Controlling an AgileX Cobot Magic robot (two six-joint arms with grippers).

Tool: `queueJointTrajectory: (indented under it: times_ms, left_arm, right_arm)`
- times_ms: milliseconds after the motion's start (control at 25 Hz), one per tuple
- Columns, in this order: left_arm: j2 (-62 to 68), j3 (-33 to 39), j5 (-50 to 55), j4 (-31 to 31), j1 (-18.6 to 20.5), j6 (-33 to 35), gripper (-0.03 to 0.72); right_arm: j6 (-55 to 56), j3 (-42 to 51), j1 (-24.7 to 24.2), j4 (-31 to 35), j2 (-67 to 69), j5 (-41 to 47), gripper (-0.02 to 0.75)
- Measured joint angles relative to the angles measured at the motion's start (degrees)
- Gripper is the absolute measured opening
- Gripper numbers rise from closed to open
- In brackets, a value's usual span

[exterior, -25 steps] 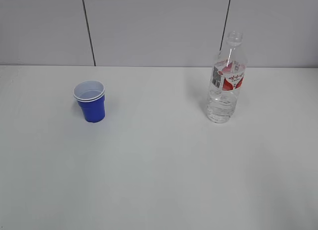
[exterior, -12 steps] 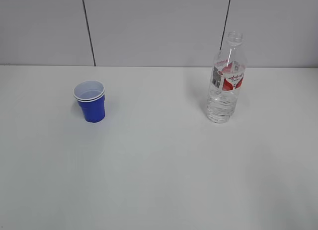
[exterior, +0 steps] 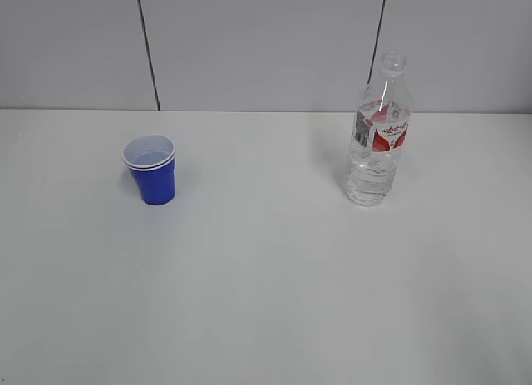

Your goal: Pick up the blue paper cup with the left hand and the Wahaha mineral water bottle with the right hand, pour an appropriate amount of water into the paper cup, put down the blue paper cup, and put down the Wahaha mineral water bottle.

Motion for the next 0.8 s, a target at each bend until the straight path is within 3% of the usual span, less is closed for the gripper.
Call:
queueJointTrajectory:
  times_ms: [440,800]
  left_arm:
    - [-0.22,0.0,0.0,0.0,0.68,0.0,0.48]
    - [-4.59,0.0,0.0,0.0,12.01,0.0,0.48]
  right_arm:
    - [0.0,0.0,0.0,0.0,0.0,0.0,0.588]
    - [0.0,0.0,0.0,0.0,0.0,0.0,0.588]
